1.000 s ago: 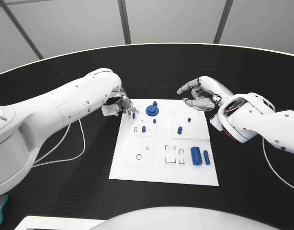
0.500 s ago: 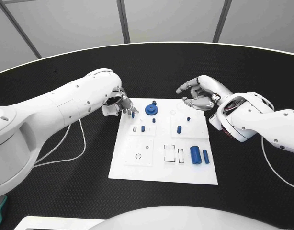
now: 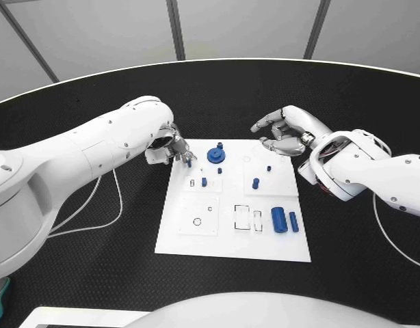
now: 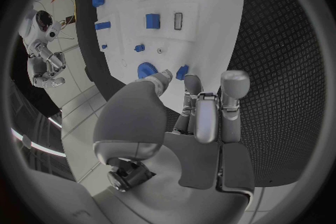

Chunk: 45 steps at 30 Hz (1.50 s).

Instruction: Assemble the parts on the task board

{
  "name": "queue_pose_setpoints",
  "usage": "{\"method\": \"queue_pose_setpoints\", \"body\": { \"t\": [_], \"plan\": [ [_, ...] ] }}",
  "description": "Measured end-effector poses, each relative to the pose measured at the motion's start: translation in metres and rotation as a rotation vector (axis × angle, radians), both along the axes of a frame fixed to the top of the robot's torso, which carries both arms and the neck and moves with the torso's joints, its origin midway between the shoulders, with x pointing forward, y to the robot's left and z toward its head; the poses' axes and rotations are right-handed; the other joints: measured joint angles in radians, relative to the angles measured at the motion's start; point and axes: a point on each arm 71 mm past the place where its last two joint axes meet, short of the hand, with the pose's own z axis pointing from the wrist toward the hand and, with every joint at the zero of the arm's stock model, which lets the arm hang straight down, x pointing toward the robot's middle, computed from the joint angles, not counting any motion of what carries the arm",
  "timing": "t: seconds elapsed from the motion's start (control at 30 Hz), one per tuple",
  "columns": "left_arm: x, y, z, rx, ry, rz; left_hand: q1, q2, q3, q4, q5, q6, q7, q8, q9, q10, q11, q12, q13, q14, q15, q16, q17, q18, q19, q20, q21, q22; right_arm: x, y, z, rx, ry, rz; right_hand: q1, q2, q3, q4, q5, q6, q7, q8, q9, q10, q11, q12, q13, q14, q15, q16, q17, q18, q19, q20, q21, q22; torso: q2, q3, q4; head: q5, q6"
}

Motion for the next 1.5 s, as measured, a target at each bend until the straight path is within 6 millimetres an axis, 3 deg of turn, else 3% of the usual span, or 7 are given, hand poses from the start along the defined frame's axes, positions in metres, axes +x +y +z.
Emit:
{"method": "queue_pose_setpoints", "body": {
  "t": [0.2, 0.77, 0.93, 1.03, 1.17, 1.5],
  "plan": [
    [-0.0004, -0.0004, -0.0003, 0.002, 0.007, -0.006, 0.040, 0.030, 0.034, -0.011, 0.000, 0.007, -0.007, 0.000, -0.002, 0.004, -0.004, 0.000, 0.000, 0.000, 0.000, 0.000, 0.000, 0.000, 0.000, 0.000, 0.002, 0.005, -0.0001, 0.0000, 0.0000, 0.000, 0.000, 0.000, 0.000, 0.000, 0.000, 0.000, 0.000, 0.000, 0.000, 0.000, 0.000, 0.000, 0.000, 0.000, 0.000, 0.000, 0.000, 0.000, 0.000, 0.000, 0.000, 0.000, 0.000, 0.000, 0.000, -0.0002, -0.0001, -0.001, -0.001],
    [-0.0001, 0.0011, -0.0006, 0.006, 0.014, -0.006, 0.059, 0.030, 0.049, -0.013, 0.000, 0.014, -0.007, 0.000, -0.003, 0.004, -0.004, 0.000, 0.002, 0.000, 0.000, 0.004, 0.000, 0.000, 0.000, 0.000, 0.004, 0.008, -0.0002, 0.0000, 0.0001, 0.000, 0.001, 0.000, 0.000, 0.000, 0.000, 0.000, 0.000, 0.000, 0.000, 0.000, 0.000, 0.000, 0.000, 0.000, 0.000, 0.000, 0.000, 0.000, 0.000, 0.000, 0.000, 0.000, 0.000, 0.000, 0.000, -0.0002, 0.0000, -0.001, -0.004],
    [0.0003, 0.0007, -0.0003, 0.000, 0.005, -0.004, 0.131, 0.074, 0.133, -0.036, 0.000, 0.018, -0.011, -0.008, -0.008, 0.008, -0.010, 0.000, 0.001, 0.000, 0.000, 0.004, 0.000, 0.000, 0.003, -0.003, 0.008, 0.014, -0.0002, -0.0001, 0.0001, 0.000, 0.001, 0.000, 0.000, 0.000, 0.000, 0.000, 0.000, 0.000, 0.000, 0.000, 0.000, 0.000, 0.000, 0.000, 0.000, 0.000, 0.000, 0.000, 0.000, 0.000, 0.000, 0.000, 0.000, 0.000, 0.000, -0.0002, 0.0000, -0.001, -0.005],
    [0.0002, 0.0003, -0.0002, -0.002, 0.004, -0.006, 0.169, 0.062, 0.258, -0.084, -0.007, 0.008, -0.005, -0.012, -0.009, 0.005, -0.012, -0.010, -0.004, 0.000, 0.000, 0.009, 0.000, 0.000, 0.003, -0.003, 0.014, 0.021, -0.0002, 0.0000, 0.0001, 0.000, 0.001, 0.000, 0.000, 0.000, 0.000, 0.000, 0.000, 0.000, 0.000, 0.000, 0.000, 0.000, 0.000, 0.000, 0.000, 0.000, 0.000, 0.000, 0.000, 0.000, 0.000, 0.000, 0.000, 0.000, 0.000, -0.0002, -0.0001, -0.001, -0.006],
    [-0.0001, 0.0003, -0.0004, -0.006, 0.008, -0.010, 0.154, 0.046, 0.319, -0.055, -0.004, 0.001, 0.002, 0.020, 0.006, 0.010, -0.003, -0.011, -0.010, 0.000, 0.000, 0.009, 0.000, 0.000, 0.007, 0.000, 0.019, 0.029, -0.0001, 0.0001, 0.0000, 0.000, 0.001, 0.000, 0.000, 0.000, 0.000, 0.000, 0.000, 0.000, 0.000, -0.004, 0.000, 0.000, 0.000, 0.000, 0.000, 0.000, 0.000, 0.000, 0.000, 0.000, 0.000, 0.000, 0.000, 0.000, 0.000, -0.0002, -0.0001, -0.001, -0.007],
    [-0.0018, 0.0027, -0.0013, -0.058, 0.030, 0.008, 0.117, 0.038, 0.363, -0.057, -0.004, -0.001, 0.004, 0.044, 0.033, 0.010, -0.003, -0.011, -0.010, 0.000, 0.000, 0.012, 0.000, 0.000, 0.007, 0.000, 0.028, 0.034, 0.0003, -0.0001, -0.0002, -0.001, 0.002, 0.000, 0.000, 0.000, 0.000, 0.000, 0.000, 0.000, 0.000, -0.004, 0.000, 0.000, 0.000, 0.000, 0.000, 0.000, 0.000, 0.000, 0.000, 0.000, 0.000, 0.000, 0.000, 0.000, -0.001, -0.0002, 0.0006, -0.002, -0.010]
  ]
}}
